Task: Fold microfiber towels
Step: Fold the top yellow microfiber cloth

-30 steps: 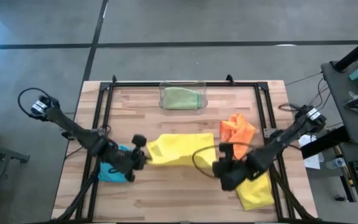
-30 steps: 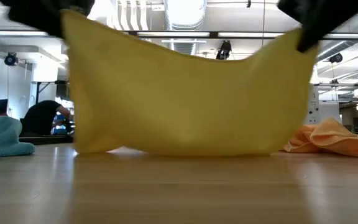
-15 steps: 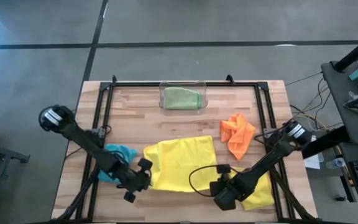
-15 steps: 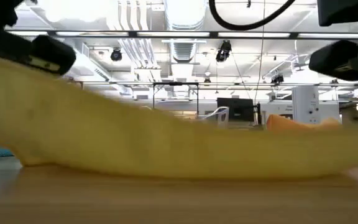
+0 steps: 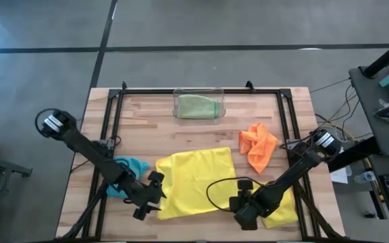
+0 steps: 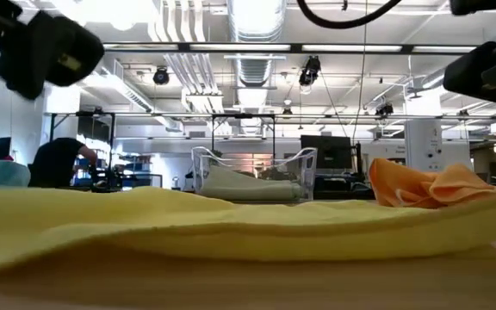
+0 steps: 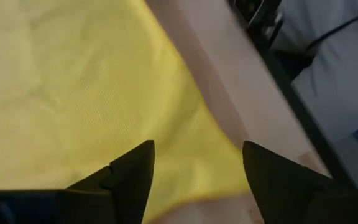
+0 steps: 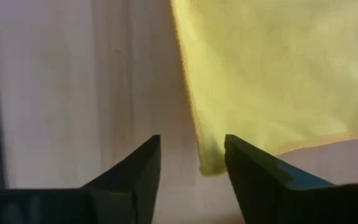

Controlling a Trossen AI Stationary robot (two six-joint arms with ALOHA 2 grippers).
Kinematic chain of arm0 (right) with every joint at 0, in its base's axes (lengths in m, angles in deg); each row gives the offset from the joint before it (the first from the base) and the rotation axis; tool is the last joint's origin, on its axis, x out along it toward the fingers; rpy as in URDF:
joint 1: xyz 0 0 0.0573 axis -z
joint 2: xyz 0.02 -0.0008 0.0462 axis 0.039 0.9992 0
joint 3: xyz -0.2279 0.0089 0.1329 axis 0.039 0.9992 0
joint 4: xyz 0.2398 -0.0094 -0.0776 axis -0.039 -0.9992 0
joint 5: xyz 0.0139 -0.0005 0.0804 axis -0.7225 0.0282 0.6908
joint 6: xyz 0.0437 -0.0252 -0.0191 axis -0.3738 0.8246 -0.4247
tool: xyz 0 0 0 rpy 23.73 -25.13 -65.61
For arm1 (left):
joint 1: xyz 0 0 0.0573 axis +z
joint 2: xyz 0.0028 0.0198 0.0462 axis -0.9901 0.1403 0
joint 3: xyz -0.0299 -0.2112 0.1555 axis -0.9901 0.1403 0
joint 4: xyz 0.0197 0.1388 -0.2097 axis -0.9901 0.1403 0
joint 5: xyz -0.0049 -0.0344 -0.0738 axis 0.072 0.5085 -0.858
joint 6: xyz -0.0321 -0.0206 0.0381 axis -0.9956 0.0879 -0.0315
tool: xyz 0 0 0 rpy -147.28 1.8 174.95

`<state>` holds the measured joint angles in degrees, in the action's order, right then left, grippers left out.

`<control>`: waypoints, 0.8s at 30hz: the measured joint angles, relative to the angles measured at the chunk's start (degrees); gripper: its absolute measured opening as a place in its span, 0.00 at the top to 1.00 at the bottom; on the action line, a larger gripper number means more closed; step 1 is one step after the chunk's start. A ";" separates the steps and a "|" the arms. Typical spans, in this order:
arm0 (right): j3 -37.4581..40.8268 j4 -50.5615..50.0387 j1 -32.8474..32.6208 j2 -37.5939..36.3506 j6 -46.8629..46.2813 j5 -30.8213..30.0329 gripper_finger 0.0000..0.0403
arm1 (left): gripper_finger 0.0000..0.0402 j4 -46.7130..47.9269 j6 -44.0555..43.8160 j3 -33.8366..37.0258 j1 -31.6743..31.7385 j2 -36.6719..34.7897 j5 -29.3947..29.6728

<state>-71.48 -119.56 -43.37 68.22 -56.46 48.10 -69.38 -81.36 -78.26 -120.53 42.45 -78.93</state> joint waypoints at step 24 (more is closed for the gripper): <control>8.60 31.62 0.71 -1.08 6.78 2.36 0.62 | 0.43 4.57 -11.81 10.80 3.22 -2.57 12.50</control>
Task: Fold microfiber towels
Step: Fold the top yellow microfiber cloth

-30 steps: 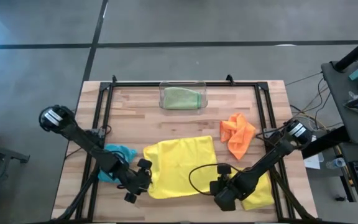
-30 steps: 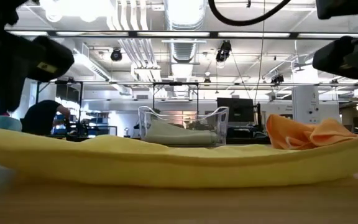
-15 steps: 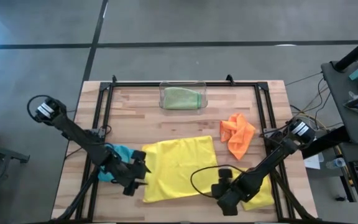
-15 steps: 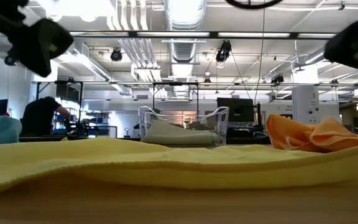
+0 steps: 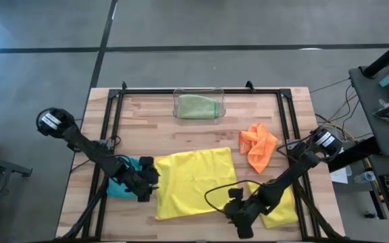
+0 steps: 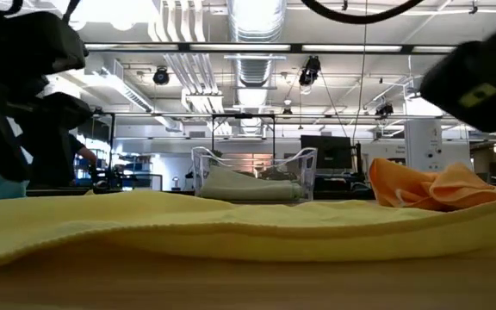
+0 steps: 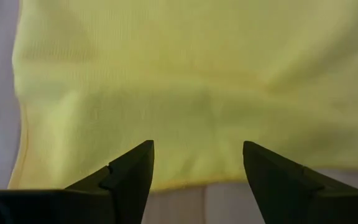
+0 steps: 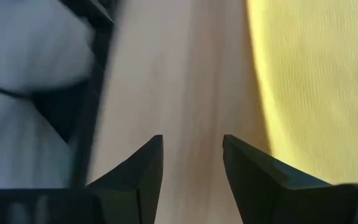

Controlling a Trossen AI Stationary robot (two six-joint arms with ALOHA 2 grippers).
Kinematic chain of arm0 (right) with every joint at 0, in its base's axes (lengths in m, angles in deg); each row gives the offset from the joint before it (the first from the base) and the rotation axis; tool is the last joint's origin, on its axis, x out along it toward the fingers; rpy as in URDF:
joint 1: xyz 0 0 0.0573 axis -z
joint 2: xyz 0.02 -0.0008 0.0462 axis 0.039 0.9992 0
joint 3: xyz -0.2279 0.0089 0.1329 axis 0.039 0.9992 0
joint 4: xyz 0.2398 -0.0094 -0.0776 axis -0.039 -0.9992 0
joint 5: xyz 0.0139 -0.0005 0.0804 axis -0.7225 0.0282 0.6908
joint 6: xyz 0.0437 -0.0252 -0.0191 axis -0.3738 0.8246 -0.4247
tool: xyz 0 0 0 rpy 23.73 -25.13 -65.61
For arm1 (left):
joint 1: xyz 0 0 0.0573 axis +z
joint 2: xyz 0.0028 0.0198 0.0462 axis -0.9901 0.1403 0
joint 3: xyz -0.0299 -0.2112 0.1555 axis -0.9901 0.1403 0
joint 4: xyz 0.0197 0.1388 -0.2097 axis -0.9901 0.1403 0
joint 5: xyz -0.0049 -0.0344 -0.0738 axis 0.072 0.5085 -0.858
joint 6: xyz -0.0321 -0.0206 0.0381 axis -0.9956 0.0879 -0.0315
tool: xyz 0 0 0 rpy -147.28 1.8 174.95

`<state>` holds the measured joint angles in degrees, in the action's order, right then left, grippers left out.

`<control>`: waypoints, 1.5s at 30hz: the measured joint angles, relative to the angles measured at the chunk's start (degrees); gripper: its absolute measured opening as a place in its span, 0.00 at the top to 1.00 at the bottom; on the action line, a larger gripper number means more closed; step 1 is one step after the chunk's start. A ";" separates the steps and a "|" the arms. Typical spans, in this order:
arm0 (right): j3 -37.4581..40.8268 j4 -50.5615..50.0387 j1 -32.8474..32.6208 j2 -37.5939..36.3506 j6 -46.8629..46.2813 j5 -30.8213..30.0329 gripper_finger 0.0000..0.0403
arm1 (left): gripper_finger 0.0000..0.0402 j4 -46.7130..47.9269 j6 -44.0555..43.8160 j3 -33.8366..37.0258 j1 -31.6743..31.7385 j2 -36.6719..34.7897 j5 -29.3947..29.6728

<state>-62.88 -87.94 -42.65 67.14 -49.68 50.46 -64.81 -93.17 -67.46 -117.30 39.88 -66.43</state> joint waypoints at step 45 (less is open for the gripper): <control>16.84 7.29 11.20 -9.93 -0.25 -19.41 0.81 | 0.43 -6.67 1.63 1.64 1.63 -0.24 6.25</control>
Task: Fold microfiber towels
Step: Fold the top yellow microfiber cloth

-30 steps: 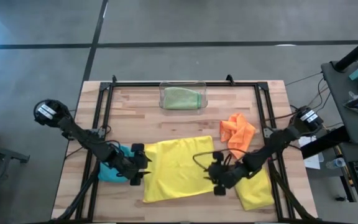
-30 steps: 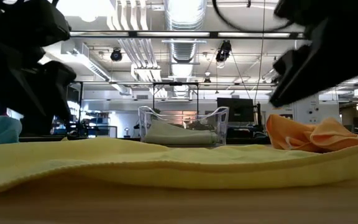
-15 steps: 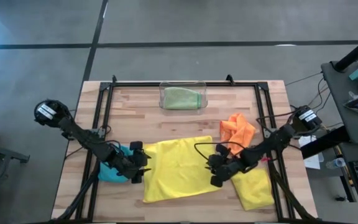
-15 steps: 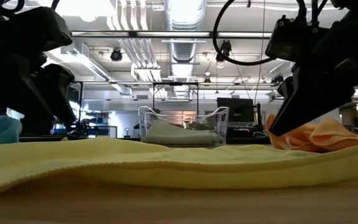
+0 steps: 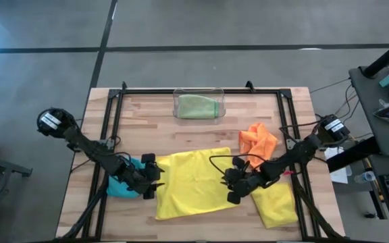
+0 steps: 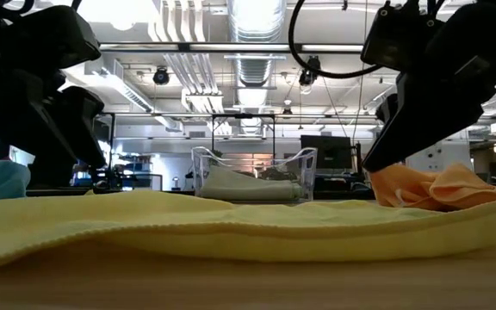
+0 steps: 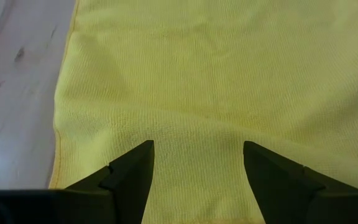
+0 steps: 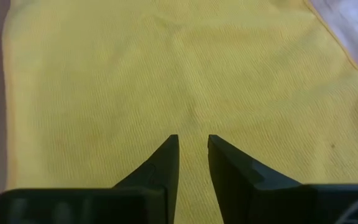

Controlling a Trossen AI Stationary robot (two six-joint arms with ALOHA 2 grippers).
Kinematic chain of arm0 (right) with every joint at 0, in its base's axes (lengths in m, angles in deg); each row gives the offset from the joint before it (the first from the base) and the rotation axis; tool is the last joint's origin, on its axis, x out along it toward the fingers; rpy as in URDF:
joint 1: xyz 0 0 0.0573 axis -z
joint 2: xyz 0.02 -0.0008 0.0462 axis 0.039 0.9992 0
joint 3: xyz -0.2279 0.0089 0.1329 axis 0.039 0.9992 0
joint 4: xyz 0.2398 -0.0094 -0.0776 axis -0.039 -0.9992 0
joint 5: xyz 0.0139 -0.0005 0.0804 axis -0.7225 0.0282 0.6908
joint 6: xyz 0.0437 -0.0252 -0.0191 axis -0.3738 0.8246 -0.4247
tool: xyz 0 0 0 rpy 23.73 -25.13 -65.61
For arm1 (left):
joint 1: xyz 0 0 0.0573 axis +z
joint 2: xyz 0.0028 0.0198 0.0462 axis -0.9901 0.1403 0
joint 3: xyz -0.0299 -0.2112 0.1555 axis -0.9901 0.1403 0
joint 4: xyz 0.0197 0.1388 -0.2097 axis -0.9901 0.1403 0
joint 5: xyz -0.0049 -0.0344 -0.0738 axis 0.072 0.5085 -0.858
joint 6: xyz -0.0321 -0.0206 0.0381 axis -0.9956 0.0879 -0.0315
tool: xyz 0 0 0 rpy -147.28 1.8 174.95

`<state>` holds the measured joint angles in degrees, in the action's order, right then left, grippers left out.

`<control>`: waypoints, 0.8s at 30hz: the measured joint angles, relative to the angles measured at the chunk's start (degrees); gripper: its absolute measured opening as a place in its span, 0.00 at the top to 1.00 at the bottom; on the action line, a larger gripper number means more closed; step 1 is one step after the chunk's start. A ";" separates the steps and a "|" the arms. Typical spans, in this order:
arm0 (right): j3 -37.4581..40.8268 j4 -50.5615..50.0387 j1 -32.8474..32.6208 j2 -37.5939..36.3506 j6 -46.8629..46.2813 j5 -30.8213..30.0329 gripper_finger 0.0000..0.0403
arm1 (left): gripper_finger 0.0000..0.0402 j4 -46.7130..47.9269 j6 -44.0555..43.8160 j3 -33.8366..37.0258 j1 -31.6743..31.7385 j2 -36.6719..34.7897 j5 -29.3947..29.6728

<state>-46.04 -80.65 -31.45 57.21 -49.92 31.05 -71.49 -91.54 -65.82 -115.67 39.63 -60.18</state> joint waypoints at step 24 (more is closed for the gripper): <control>-0.87 -0.09 0.14 1.36 -0.02 0.70 0.81 | 0.43 -4.15 -0.25 0.01 -0.01 2.07 0.70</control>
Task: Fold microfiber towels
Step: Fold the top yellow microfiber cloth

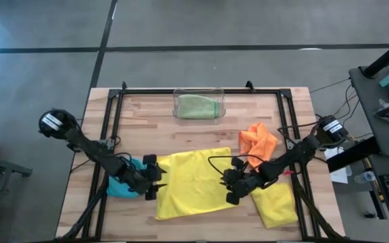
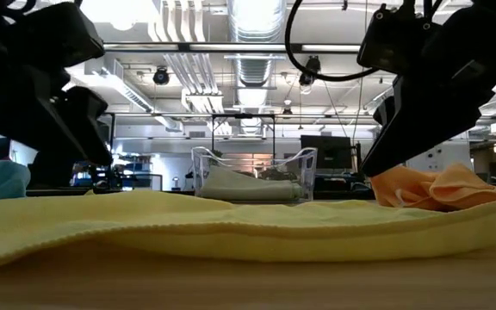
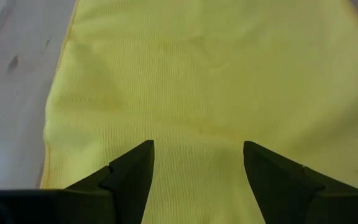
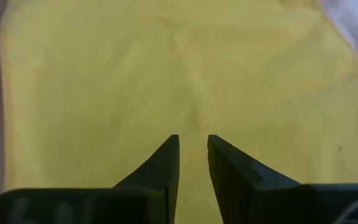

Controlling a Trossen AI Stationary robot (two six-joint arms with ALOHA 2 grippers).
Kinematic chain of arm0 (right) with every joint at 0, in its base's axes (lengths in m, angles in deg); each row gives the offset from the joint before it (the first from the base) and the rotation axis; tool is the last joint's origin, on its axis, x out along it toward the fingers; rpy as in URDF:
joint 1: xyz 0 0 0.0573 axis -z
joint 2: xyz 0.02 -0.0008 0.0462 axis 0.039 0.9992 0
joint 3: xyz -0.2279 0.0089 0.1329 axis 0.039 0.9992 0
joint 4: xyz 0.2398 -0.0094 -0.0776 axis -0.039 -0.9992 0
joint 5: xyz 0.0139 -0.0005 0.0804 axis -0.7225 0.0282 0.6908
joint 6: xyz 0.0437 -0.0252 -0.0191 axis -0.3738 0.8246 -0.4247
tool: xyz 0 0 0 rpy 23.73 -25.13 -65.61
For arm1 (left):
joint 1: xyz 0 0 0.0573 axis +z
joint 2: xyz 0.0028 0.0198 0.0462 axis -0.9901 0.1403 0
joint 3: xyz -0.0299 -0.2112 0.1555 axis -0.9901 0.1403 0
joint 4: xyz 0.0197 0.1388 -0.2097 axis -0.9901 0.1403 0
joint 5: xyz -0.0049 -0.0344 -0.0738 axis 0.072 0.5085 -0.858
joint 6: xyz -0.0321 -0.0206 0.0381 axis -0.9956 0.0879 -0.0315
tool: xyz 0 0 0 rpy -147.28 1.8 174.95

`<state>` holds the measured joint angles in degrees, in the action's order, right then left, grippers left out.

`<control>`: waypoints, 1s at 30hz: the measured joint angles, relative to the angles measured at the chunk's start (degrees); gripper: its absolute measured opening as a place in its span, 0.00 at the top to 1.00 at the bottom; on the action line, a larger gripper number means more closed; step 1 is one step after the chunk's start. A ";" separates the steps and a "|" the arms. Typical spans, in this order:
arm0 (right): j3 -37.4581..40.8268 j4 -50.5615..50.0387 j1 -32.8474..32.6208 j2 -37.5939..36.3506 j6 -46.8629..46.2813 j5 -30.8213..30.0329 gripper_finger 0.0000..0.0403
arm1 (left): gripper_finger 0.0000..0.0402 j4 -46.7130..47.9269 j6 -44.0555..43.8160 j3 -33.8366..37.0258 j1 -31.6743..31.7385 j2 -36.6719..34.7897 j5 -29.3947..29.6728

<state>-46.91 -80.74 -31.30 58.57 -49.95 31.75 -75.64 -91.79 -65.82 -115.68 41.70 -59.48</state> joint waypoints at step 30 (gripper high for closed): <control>0.31 -22.35 0.35 0.73 -10.68 1.52 0.83 | 0.43 2.40 -2.92 -0.31 0.44 7.09 -0.97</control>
<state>-46.61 -103.09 -30.96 59.31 -60.62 33.27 -73.24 -94.71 -66.13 -115.24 48.80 -60.45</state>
